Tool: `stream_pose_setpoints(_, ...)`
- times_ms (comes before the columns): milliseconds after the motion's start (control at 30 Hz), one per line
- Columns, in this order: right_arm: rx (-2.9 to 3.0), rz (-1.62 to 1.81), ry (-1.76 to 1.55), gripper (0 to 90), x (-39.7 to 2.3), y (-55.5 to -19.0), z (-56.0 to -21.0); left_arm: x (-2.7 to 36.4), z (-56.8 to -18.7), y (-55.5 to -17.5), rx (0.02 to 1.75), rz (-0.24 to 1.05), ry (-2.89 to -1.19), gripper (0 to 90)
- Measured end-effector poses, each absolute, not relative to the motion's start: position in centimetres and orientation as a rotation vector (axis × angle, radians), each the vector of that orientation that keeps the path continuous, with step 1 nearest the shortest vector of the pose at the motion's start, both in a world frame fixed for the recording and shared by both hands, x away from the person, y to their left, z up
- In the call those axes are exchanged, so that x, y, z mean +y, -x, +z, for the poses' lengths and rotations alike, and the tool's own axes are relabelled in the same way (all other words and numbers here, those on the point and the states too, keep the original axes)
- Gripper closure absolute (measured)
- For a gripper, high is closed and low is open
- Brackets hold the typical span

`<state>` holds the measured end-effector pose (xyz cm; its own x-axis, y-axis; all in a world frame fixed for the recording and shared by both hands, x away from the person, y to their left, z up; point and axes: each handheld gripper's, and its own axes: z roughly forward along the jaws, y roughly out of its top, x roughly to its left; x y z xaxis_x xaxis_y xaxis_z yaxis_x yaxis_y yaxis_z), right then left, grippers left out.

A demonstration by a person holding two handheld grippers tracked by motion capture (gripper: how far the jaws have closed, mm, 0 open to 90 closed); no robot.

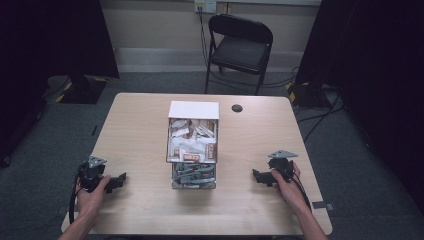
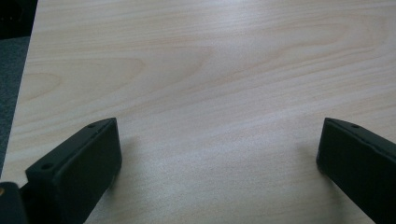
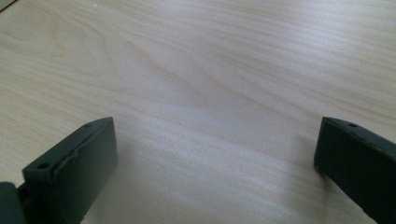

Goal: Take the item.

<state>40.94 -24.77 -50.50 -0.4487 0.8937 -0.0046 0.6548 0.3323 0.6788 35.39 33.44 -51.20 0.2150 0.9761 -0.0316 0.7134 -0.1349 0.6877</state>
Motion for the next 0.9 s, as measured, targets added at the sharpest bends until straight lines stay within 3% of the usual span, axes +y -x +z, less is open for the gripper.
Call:
stream_pose_setpoints(567,2.224,0.868,-1.371,0.0,-24.76,-40.96,-50.5,33.48,-51.09,-35.49,1.544,0.577,-1.929,0.9)
stream_pose_setpoints(900,2.225,0.867,-1.371,0.0,-24.76,-40.96,-50.5,33.1,-50.53,-35.4,1.535,0.554,-1.935,15.6)
